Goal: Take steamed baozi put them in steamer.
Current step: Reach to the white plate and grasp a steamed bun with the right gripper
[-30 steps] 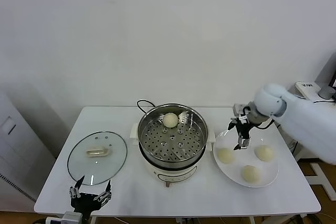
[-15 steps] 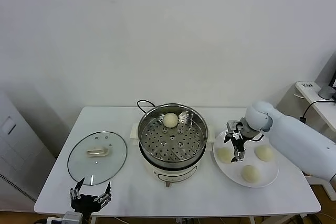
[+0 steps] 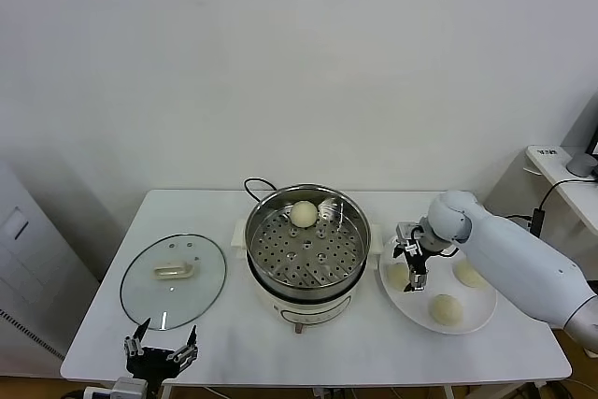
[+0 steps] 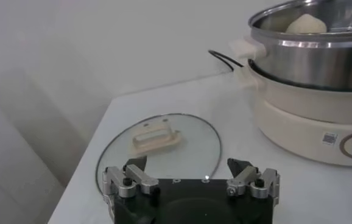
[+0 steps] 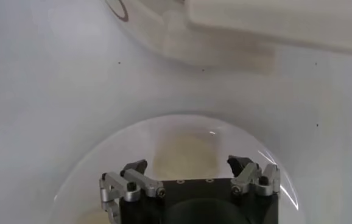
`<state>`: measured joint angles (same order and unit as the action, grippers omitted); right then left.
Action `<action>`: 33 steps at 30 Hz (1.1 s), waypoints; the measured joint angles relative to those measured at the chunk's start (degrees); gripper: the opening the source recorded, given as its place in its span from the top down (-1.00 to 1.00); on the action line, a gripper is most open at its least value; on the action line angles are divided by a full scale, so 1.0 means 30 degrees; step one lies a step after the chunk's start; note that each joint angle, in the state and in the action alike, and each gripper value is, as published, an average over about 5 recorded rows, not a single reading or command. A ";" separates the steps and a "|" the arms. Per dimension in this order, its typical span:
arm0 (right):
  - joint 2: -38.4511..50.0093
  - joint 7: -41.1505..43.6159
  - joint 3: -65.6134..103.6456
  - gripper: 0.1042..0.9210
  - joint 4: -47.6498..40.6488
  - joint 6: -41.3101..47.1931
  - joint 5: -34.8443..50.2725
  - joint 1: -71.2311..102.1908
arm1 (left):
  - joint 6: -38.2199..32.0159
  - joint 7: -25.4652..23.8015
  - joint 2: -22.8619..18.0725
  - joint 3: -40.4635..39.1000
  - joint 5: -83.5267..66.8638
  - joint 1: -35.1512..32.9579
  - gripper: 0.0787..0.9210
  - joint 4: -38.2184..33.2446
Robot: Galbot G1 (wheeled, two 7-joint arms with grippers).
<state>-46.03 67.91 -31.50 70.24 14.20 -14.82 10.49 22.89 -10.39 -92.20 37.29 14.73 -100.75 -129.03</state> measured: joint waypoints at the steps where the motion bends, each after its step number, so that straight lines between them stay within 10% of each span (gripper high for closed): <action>1: -0.0016 -0.0004 0.0030 -0.76 -0.0015 -0.0002 -0.0028 0.0045 | 0.0000 0.0000 0.0000 0.0006 0.0000 0.0004 -0.77 0.0019; 20: -0.0334 -0.0062 0.0565 -0.73 -0.0502 0.0082 -0.0509 0.0491 | 0.0046 -0.0041 0.0000 -0.0023 0.0002 0.0087 -0.77 0.0147; 33: 0.0005 0.0113 0.0785 0.00 -0.0388 0.0213 -0.0401 0.0301 | 0.0046 -0.0029 0.0000 -0.0166 0.0144 0.0086 -0.77 0.0184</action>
<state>-46.01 68.25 -29.15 69.07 14.84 -16.03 11.39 23.03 -10.48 -92.20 36.79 15.16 -100.50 -128.48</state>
